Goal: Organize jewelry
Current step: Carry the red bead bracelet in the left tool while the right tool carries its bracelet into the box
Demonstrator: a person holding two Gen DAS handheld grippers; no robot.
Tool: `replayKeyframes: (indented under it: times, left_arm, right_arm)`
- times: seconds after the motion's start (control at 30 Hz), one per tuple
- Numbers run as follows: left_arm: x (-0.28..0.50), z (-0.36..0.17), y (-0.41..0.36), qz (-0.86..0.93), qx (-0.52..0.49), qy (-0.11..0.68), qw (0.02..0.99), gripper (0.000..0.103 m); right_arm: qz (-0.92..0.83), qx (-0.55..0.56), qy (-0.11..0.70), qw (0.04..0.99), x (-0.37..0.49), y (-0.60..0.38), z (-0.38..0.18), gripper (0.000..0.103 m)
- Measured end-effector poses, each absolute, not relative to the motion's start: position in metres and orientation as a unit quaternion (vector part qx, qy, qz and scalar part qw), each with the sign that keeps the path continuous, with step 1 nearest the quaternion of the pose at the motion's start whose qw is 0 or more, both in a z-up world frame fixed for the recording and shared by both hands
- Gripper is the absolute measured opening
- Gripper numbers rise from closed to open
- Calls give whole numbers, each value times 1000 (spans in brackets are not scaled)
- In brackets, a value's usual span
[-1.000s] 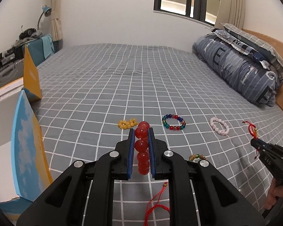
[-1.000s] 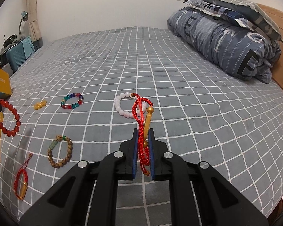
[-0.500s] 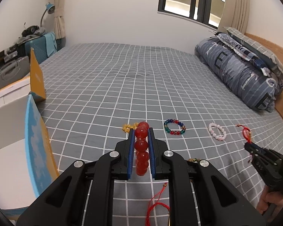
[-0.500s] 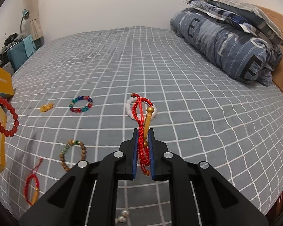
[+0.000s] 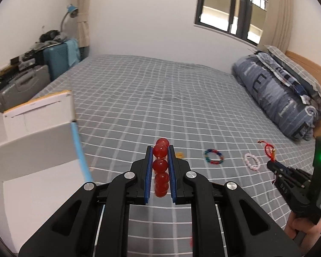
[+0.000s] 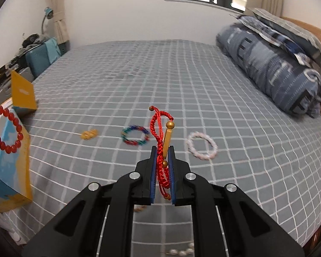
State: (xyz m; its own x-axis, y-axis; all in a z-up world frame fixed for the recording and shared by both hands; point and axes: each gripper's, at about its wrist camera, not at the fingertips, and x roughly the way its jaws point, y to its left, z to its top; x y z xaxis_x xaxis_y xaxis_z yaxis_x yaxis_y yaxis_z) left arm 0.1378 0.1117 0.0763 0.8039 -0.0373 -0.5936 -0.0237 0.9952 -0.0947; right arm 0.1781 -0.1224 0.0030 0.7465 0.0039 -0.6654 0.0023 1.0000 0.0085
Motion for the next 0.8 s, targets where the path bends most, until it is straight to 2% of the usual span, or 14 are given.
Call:
replayKeyframes:
  times: [0.53, 0.8]
  left_arm:
    - [76, 101, 254, 118, -83, 306, 941, 13]
    - [48, 99, 319, 182, -99, 339, 918, 13]
  right_arm:
    - [153, -55, 319, 934, 171, 71, 60, 9]
    - [229, -98, 339, 907, 155, 166, 59, 9]
